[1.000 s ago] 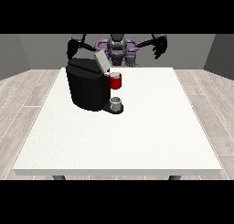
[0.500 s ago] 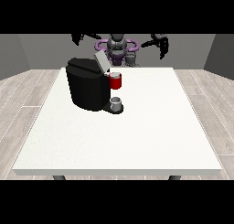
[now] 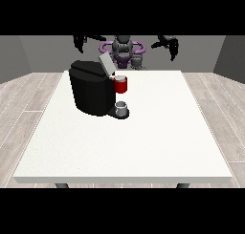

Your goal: Insert the coffee pod into the coffee machine and close the lid

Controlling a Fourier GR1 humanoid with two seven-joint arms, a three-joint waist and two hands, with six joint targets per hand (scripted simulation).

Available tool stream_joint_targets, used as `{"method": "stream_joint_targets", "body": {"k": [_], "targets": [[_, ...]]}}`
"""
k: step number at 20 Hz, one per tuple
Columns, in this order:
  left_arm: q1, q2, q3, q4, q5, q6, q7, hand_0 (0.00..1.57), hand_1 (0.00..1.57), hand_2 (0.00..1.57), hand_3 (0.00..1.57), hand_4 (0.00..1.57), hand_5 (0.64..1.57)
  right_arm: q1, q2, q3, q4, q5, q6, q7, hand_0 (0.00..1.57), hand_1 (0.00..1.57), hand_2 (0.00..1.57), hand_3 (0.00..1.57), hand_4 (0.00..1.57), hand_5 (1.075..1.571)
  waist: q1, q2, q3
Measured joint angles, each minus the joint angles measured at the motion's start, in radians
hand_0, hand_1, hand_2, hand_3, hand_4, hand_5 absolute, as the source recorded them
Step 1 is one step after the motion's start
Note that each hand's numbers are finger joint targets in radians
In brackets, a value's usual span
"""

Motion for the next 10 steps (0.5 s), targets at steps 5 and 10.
{"method": "stream_joint_targets", "body": {"k": [5,10], "targets": [[0.055,-0.004,-0.048,-0.106,0.031,0.024,0.021,0.0,0.0,0.0,0.0,0.35,1.571,-0.051,0.004,-0.031,0.051,-0.052,0.013,0.022,0.0,0.0,0.0,0.0,0.17,1.571,0.007,0.047,0.0003],[0.112,0.005,-0.087,-0.219,0.064,0.036,0.05,0.0,0.0,0.0,0.0,0.3,1.571,-0.107,0.023,-0.016,0.093,-0.051,-0.004,0.033,0.0,0.0,0.0,0.0,0.0,1.571,-0.001,0.094,0.0001]]}}
